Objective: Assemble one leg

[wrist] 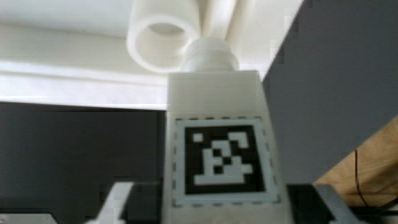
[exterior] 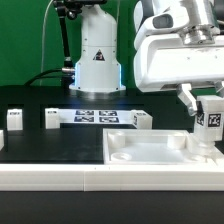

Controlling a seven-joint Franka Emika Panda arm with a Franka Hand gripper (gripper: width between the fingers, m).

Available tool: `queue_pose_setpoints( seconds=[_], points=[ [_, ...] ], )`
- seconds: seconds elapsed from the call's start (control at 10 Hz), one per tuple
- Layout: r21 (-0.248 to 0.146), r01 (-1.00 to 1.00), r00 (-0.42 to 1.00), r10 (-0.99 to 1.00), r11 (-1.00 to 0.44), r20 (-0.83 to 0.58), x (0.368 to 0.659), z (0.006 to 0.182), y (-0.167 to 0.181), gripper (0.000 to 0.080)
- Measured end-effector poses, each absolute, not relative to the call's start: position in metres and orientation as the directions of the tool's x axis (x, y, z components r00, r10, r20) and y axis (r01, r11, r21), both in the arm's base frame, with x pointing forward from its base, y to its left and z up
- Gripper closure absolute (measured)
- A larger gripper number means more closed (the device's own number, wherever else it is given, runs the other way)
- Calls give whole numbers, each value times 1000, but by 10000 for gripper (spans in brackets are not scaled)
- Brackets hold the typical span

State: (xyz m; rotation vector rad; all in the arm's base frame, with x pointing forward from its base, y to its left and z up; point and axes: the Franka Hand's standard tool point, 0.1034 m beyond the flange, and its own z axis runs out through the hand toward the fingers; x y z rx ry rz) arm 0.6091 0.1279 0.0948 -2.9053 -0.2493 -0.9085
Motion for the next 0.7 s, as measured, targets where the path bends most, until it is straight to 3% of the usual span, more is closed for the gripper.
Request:
queue_pose_setpoints(
  seconds=[0.7],
  points=[
    [-11,186,808,147,-982,571,611,87,111,506]
  ],
)
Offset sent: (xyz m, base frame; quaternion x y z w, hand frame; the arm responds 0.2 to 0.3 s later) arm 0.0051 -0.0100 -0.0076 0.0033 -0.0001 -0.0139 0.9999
